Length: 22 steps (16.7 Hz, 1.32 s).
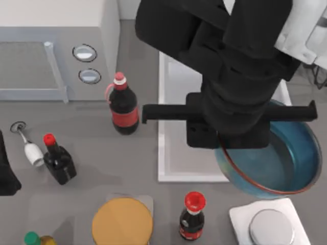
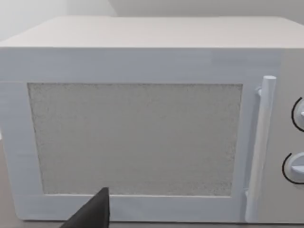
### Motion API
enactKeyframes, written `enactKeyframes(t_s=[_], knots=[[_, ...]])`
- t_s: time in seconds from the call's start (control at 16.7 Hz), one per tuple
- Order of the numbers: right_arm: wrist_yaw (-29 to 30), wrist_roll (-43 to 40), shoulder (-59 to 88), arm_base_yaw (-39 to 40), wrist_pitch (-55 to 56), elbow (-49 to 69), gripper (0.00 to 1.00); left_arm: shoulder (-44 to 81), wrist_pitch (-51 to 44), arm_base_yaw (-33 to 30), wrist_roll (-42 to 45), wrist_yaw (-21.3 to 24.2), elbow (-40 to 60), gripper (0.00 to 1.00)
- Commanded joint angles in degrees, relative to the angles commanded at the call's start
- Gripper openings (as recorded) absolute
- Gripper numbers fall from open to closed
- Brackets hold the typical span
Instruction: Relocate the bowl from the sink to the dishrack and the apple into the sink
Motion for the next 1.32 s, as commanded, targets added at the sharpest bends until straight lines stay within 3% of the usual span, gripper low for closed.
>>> enactKeyframes(t_s=[0.42, 0.66, 0.9, 1.32], knots=[[-0.1, 0.3, -0.4, 0.1, -0.2, -0.3, 0.00, 0.0, 0.0, 0.0, 0.0, 0.0, 0.0, 1.00], [-4.0, -3.8, -3.2, -5.2, 6.0, -3.6, 0.00, 0.0, 0.0, 0.0, 0.0, 0.0, 0.0, 1.00], [-11.9, -14.0, -10.2, -18.7, 21.7, -11.2, 0.00, 0.0, 0.0, 0.0, 0.0, 0.0, 0.0, 1.00], [-25.6, -37.5, -21.9, -53.1, 62.6, -24.4, 0.00, 0.0, 0.0, 0.0, 0.0, 0.0, 0.0, 1.00]])
